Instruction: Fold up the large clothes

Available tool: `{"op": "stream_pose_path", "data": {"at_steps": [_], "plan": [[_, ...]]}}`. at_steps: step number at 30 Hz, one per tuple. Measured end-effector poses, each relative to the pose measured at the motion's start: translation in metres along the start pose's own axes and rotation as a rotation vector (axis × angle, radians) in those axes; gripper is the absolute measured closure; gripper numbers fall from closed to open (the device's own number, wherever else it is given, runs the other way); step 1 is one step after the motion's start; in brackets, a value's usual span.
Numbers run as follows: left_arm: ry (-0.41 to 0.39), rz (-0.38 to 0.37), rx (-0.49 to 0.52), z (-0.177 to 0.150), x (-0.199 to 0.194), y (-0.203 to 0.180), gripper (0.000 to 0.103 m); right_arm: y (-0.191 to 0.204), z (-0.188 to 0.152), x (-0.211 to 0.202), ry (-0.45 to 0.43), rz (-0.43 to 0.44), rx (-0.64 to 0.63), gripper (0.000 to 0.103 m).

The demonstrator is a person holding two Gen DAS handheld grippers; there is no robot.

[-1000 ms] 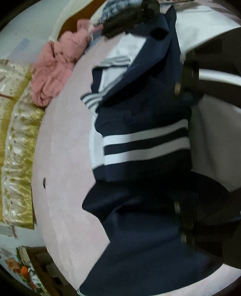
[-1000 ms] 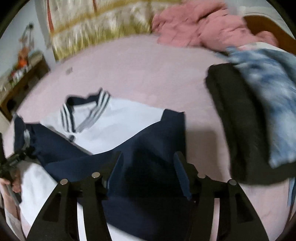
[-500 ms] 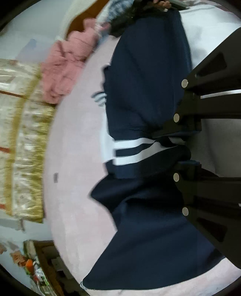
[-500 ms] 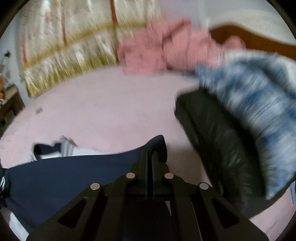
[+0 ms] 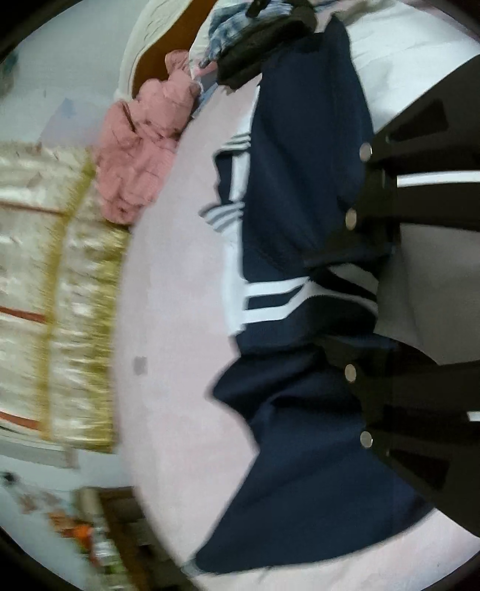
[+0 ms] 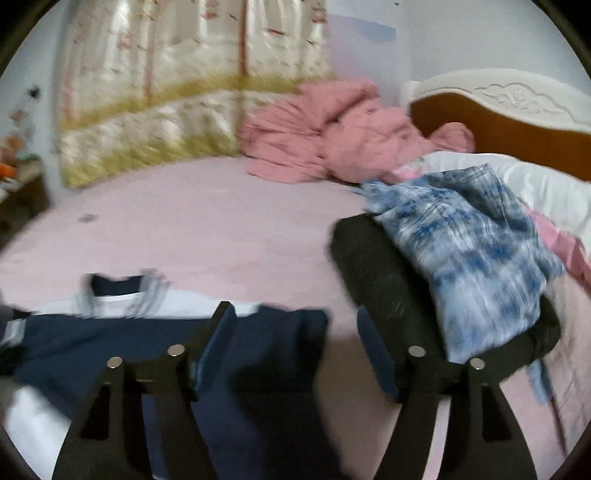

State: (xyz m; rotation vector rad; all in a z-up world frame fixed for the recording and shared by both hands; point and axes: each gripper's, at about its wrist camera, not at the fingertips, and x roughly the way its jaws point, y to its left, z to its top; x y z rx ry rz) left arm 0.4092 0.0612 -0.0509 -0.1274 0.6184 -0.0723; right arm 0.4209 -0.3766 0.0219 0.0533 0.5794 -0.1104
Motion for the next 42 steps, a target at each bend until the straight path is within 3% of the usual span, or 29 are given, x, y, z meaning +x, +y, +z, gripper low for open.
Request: {"op": "stream_pose_path", "data": {"at_steps": [1,2,3,5,8,10,13,17,22,25,28,33,36,37,42], "plan": [[-0.049,0.012,0.01,-0.002,-0.012,-0.002,0.036,0.004,-0.011,-0.02,-0.02,0.048,-0.004,0.026],[-0.107,0.032,0.016,-0.003,-0.025,-0.004,0.015,0.008,-0.02,-0.037,-0.04,0.08,-0.018,0.019],[-0.174,0.054,0.018,-0.005,-0.04,-0.005,0.012,0.016,-0.027,-0.05,-0.053,0.094,-0.04,0.016],[-0.219,0.063,0.01,-0.008,-0.06,-0.006,0.012,0.027,-0.045,-0.076,-0.08,0.087,-0.076,0.009],[-0.227,0.07,-0.012,-0.016,-0.089,-0.004,0.012,0.03,-0.068,-0.113,-0.131,0.095,-0.054,0.001],[-0.195,0.117,0.044,-0.02,-0.102,-0.007,0.012,0.033,-0.075,-0.124,-0.152,0.101,-0.03,0.001],[-0.222,0.151,0.081,-0.037,-0.127,-0.006,0.012,0.036,-0.085,-0.129,-0.161,0.06,0.011,0.001],[-0.235,0.102,0.043,-0.068,-0.134,0.001,0.011,0.051,-0.108,-0.127,-0.139,0.093,0.004,0.001],[-0.18,0.105,0.053,-0.077,-0.119,-0.001,0.011,0.08,-0.148,-0.115,-0.158,-0.005,-0.13,0.001],[-0.123,0.086,0.026,-0.078,-0.107,0.004,0.011,0.105,-0.153,-0.111,-0.145,-0.066,-0.243,0.001],[-0.132,0.07,-0.011,-0.079,-0.109,0.014,0.011,0.123,-0.16,-0.115,-0.174,-0.075,-0.34,0.001],[-0.138,0.059,-0.018,-0.076,-0.113,0.017,0.011,0.122,-0.159,-0.105,-0.128,-0.073,-0.347,0.001],[-0.079,-0.069,-0.129,-0.059,-0.125,0.039,0.011,0.116,-0.159,-0.104,-0.121,-0.07,-0.318,0.001],[-0.07,-0.075,-0.149,-0.052,-0.129,0.047,0.011,0.113,-0.159,-0.104,-0.119,-0.066,-0.305,0.001],[-0.051,0.114,-0.136,-0.021,-0.12,0.09,0.011,0.099,-0.154,-0.094,-0.065,-0.045,-0.237,0.001]]}}
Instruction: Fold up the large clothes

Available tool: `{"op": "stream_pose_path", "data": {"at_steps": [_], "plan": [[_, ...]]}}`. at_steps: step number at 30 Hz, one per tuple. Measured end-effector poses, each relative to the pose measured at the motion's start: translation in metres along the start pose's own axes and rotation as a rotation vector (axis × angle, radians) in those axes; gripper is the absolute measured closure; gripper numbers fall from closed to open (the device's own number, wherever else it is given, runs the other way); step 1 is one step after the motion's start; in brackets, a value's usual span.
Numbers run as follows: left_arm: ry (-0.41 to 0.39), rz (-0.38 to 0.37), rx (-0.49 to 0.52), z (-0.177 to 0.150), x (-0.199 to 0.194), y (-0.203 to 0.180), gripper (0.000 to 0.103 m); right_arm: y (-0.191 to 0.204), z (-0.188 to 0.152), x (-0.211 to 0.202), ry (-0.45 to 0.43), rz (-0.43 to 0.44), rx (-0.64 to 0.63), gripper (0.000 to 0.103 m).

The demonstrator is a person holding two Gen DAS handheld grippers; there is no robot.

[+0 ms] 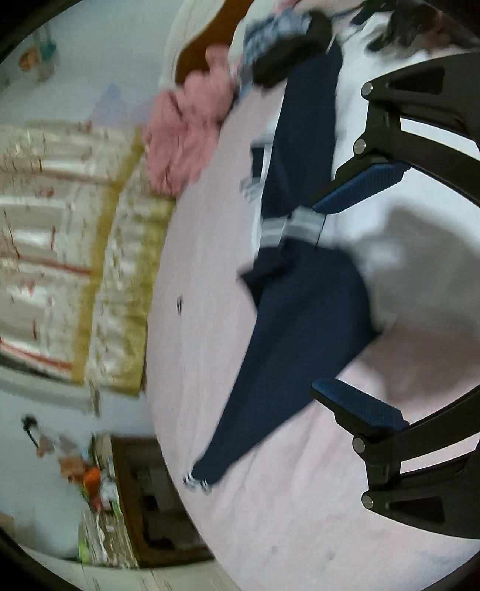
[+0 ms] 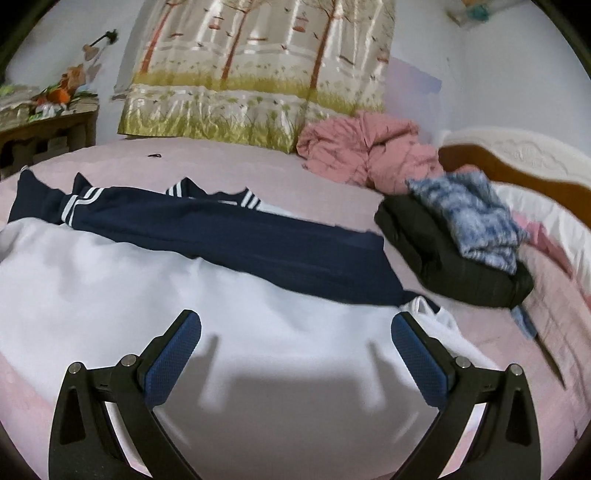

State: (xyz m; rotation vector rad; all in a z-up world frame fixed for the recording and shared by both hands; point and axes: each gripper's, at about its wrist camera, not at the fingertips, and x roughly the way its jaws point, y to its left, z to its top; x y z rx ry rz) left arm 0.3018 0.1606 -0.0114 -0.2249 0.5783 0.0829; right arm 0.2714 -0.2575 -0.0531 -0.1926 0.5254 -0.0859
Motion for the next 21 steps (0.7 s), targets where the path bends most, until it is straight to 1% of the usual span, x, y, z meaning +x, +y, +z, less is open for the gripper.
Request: {"op": "stream_pose_path", "data": {"at_steps": [1,2,3,4,5,6,9,10,11,12,13,14,16,17,18,19,21], "plan": [[0.027,0.025,-0.023,0.005,0.011,0.008,0.011,-0.003,0.0,0.004,0.019,0.001,0.014,0.001],[0.066,0.029,-0.061,0.01,0.03,0.02,0.011,-0.005,0.0,0.007,0.034,0.003,0.027,0.001],[0.093,0.013,-0.093,0.012,0.045,0.032,0.011,-0.007,-0.001,0.009,0.044,0.008,0.037,0.001],[0.129,0.005,-0.136,0.015,0.068,0.049,0.011,-0.008,-0.001,0.01,0.049,0.011,0.044,0.001],[0.15,0.016,-0.157,0.017,0.084,0.059,0.011,-0.008,-0.002,0.01,0.049,-0.002,0.044,0.001],[0.171,0.047,-0.174,0.018,0.102,0.072,0.011,-0.006,-0.002,0.009,0.046,-0.019,0.032,0.001],[0.183,0.105,-0.199,0.018,0.137,0.097,0.011,0.007,-0.001,0.006,0.035,-0.026,-0.029,0.001],[0.209,0.089,-0.232,0.015,0.151,0.107,0.011,0.008,-0.001,0.009,0.047,-0.024,-0.042,0.001],[0.204,0.059,-0.268,0.013,0.16,0.116,0.011,0.009,-0.002,0.012,0.061,-0.02,-0.043,0.001],[0.166,0.038,-0.276,0.015,0.162,0.119,0.011,0.007,-0.002,0.015,0.074,-0.013,-0.039,0.001],[0.154,0.01,-0.277,0.018,0.167,0.122,0.011,0.004,-0.002,0.017,0.084,-0.003,-0.025,0.001],[0.157,0.009,-0.274,0.02,0.173,0.124,0.013,0.001,-0.002,0.018,0.088,0.006,-0.014,0.001],[0.152,0.066,-0.24,0.025,0.177,0.122,0.041,-0.004,-0.002,0.018,0.093,0.028,0.015,0.001],[0.148,0.071,-0.23,0.026,0.176,0.121,0.074,-0.007,-0.002,0.019,0.096,0.039,0.024,0.001],[0.142,0.058,-0.221,0.028,0.175,0.119,0.095,-0.008,-0.003,0.02,0.1,0.046,0.031,0.001],[0.126,0.055,-0.202,0.03,0.17,0.114,0.095,-0.009,-0.003,0.021,0.107,0.049,0.036,0.001],[0.049,0.098,-0.121,0.041,0.145,0.094,0.096,-0.008,-0.003,0.023,0.113,0.048,0.035,0.003]]}}
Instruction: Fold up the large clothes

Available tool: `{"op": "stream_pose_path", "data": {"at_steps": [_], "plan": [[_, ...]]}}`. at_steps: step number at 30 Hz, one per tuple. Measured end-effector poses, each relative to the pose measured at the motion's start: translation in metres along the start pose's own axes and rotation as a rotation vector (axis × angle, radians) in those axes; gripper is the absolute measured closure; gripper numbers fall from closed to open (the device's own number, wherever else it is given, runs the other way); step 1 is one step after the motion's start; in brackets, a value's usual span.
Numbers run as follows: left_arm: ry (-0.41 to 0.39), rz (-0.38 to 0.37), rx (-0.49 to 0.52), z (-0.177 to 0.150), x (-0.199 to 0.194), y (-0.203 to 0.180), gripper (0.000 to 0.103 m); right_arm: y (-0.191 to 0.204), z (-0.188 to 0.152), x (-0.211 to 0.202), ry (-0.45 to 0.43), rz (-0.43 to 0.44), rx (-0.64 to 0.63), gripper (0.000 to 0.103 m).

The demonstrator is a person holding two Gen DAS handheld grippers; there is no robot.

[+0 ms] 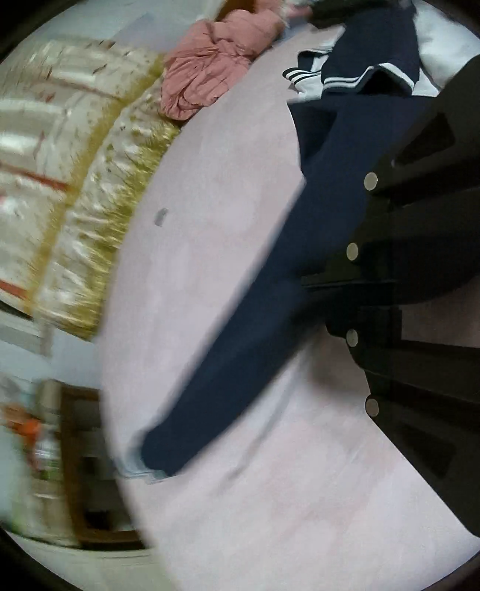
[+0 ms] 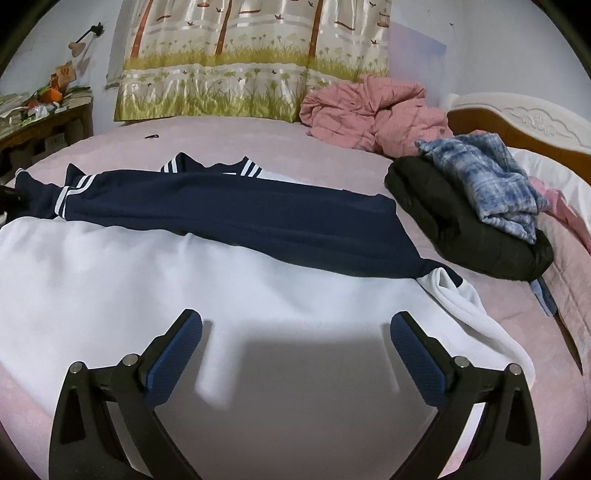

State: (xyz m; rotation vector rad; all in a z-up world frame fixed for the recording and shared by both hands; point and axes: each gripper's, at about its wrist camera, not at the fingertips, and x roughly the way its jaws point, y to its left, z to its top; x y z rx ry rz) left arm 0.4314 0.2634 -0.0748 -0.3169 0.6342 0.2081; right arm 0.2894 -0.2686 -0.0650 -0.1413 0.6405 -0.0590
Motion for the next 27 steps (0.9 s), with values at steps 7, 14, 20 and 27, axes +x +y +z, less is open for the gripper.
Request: {"op": "stream_pose_path", "data": {"at_steps": [7,14,20,27], "plan": [[-0.166,-0.176,0.166,0.021,-0.114,-0.096,0.096,0.0,0.0,0.003,0.01,0.022,-0.006,0.003],[-0.095,-0.368,0.293,-0.076,-0.144,-0.213,0.096,-0.009,0.0,0.005,0.026,0.04,0.047,0.003],[0.119,-0.325,0.265,-0.14,-0.087,-0.226,0.096,-0.008,-0.001,0.002,0.011,0.036,0.042,0.003],[0.052,-0.292,0.232,-0.146,-0.128,-0.2,0.063,-0.007,0.0,0.006,0.037,0.047,0.039,0.003]]}}
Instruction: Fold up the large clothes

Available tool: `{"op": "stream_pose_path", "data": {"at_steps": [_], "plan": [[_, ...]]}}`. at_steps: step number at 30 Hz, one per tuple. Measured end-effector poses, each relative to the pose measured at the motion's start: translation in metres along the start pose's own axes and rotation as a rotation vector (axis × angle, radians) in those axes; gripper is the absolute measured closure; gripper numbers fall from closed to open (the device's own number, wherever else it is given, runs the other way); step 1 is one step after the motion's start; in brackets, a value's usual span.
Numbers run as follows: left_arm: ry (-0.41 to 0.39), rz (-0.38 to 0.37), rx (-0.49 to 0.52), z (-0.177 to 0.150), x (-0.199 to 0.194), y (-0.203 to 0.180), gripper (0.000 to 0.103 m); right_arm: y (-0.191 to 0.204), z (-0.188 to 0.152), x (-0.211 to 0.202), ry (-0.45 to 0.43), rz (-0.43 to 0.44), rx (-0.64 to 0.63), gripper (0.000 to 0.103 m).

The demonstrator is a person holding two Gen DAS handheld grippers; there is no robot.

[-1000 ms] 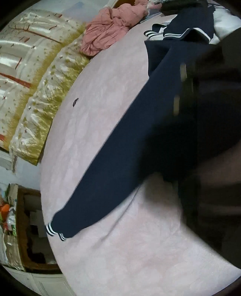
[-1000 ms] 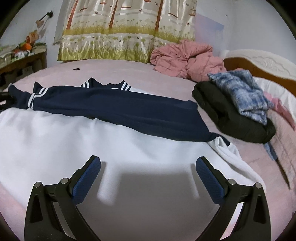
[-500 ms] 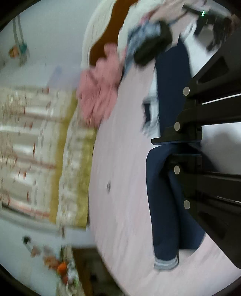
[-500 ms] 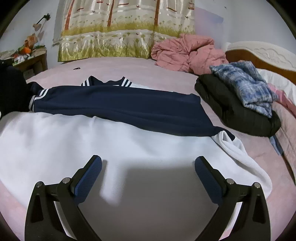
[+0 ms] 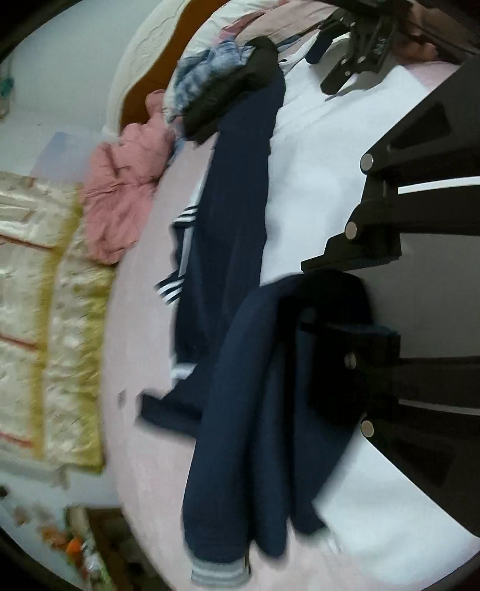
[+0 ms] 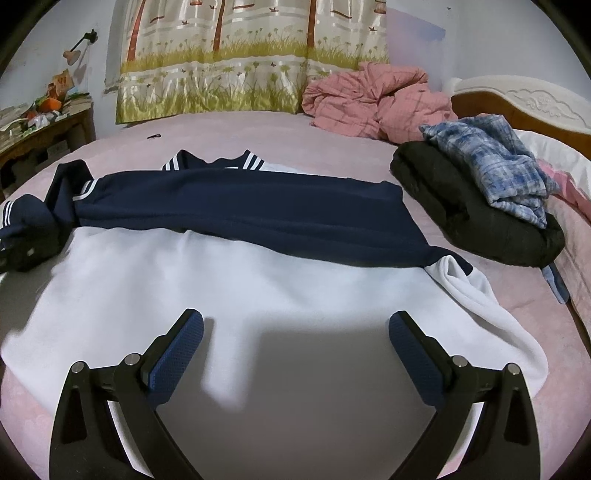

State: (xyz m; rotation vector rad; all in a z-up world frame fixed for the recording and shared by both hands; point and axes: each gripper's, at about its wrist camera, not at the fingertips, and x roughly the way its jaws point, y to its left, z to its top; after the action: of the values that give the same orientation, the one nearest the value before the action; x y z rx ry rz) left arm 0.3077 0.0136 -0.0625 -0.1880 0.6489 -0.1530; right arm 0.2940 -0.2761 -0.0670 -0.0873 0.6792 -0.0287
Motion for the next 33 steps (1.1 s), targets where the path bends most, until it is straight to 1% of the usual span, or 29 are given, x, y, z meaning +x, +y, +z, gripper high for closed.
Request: {"op": "stream_pose_path", "data": {"at_steps": [1,2,3,5,6,8,9,11,14,17,20,21,22,23,24,25,27,28,31,33], "plan": [[-0.042,0.02,-0.021,-0.003,-0.013,0.006,0.048,0.0,0.0,0.0,-0.003,-0.002,-0.001,0.003],[-0.09,0.045,-0.053,-0.004,-0.029,0.012,0.027,0.0,0.001,0.0,-0.008,-0.008,-0.004,0.003],[-0.121,0.059,-0.074,-0.004,-0.042,0.017,0.026,0.0,0.0,0.0,-0.013,-0.015,-0.008,0.003],[-0.141,0.053,-0.076,0.004,-0.057,0.03,0.026,0.002,0.0,-0.001,-0.022,-0.021,-0.019,0.003],[-0.152,0.067,-0.071,0.009,-0.061,0.037,0.026,0.002,0.0,-0.001,-0.022,-0.021,-0.023,0.003],[-0.2,0.13,-0.1,0.019,-0.07,0.061,0.026,0.003,0.0,0.0,-0.016,-0.02,-0.026,0.003],[-0.198,0.135,-0.118,0.022,-0.072,0.072,0.026,0.002,0.0,0.001,-0.015,-0.018,-0.025,0.003],[-0.16,0.138,-0.191,0.031,-0.07,0.105,0.026,0.001,0.0,0.001,-0.016,-0.018,-0.023,0.003],[-0.179,0.163,-0.264,0.039,-0.075,0.142,0.026,0.001,0.0,0.001,-0.018,-0.019,-0.023,0.003],[-0.213,0.194,-0.275,0.044,-0.08,0.171,0.026,0.002,0.0,0.001,-0.011,-0.02,-0.029,0.003],[-0.235,0.234,-0.254,0.057,-0.073,0.193,0.026,0.002,0.0,0.0,-0.012,-0.021,-0.028,0.003],[-0.237,0.258,-0.238,0.061,-0.07,0.199,0.026,0.002,0.0,0.0,-0.012,-0.021,-0.028,0.003],[-0.232,0.326,-0.214,0.068,-0.064,0.204,0.026,0.002,0.0,0.001,-0.013,-0.021,-0.029,0.003],[-0.241,0.411,-0.181,0.073,-0.061,0.206,0.026,0.002,0.0,0.001,-0.013,-0.021,-0.029,0.003],[-0.26,0.442,-0.157,0.076,-0.061,0.207,0.026,0.002,0.0,0.001,-0.013,-0.02,-0.029,0.003],[-0.266,0.425,-0.145,0.08,-0.058,0.211,0.026,0.002,0.0,0.001,-0.013,-0.02,-0.029,0.003],[-0.227,0.376,-0.17,0.084,-0.049,0.222,0.026,0.002,0.0,0.002,-0.01,-0.02,-0.03,0.003],[-0.194,0.353,-0.198,0.083,-0.04,0.231,0.026,0.002,0.0,0.001,-0.011,-0.02,-0.031,0.003],[-0.116,0.327,-0.256,0.072,-0.016,0.251,0.026,0.003,0.0,0.001,-0.006,-0.021,-0.035,0.003],[-0.039,0.271,-0.331,0.062,0.005,0.271,0.027,0.004,0.0,0.001,-0.004,-0.024,-0.038,0.003]]}}
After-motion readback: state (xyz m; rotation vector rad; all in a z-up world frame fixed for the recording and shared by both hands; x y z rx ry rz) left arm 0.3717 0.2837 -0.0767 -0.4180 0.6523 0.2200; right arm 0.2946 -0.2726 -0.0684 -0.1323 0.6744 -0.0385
